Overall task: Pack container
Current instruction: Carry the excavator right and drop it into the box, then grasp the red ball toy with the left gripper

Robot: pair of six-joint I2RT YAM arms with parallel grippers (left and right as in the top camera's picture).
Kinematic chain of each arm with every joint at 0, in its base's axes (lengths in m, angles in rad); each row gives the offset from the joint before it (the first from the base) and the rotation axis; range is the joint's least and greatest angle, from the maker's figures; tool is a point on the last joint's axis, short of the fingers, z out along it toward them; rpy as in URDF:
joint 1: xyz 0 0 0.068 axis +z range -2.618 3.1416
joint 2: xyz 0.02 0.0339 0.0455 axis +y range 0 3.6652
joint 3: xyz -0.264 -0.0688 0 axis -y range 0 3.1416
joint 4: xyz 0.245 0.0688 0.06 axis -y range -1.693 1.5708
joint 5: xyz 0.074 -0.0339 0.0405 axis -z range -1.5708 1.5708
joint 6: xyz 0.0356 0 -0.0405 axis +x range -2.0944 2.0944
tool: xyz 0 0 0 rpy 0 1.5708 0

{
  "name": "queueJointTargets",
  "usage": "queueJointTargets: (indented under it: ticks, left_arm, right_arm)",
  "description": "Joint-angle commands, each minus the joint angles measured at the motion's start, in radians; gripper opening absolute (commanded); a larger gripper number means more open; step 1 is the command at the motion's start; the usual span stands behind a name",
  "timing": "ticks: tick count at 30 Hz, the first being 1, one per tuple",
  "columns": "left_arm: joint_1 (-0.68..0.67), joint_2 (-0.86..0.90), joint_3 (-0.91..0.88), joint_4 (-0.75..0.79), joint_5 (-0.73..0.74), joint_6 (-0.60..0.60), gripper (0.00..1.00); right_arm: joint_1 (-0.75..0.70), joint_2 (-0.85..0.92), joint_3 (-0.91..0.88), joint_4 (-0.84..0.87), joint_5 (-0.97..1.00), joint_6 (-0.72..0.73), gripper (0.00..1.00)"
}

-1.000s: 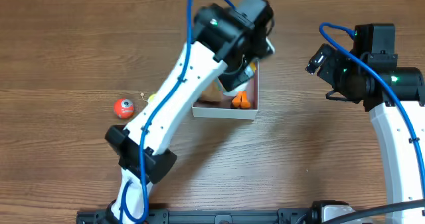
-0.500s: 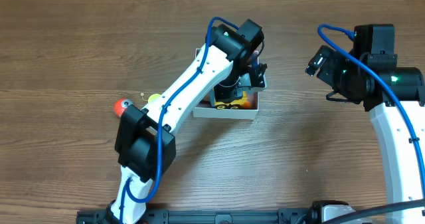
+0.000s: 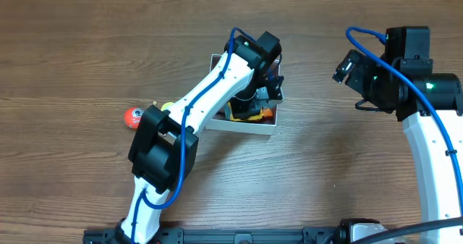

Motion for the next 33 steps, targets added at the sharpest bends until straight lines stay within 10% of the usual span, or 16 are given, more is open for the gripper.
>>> queueJointTargets:
  ticks: [1,6,13,22,33]
  left_arm:
    - [0.005,-0.029,0.175,-0.097,0.003,-0.111,1.0]
    - [0.007,-0.07,0.489,-0.329,-0.031,-0.212,1.0]
    - [0.12,-0.364,0.494,-0.329,-0.18,-0.652,1.0]
    - [0.431,-0.929,-0.212,-0.272,-0.15,-0.827,1.0]
    - [0.716,-0.691,-0.652,0.071,-0.14,-0.922,1.0]
  right_arm:
    - [-0.003,0.001,0.011,0.002,0.01,-0.008,1.0]
    - [-0.003,0.001,0.011,0.004,0.01,-0.008,1.0]
    - [-0.003,0.001,0.011,0.008,0.01,-0.008,1.0]
    - [-0.003,0.001,0.011,-0.018,0.01,-0.008,1.0]
    - [-0.003,0.001,0.007,-0.045,0.01,-0.008,1.0]
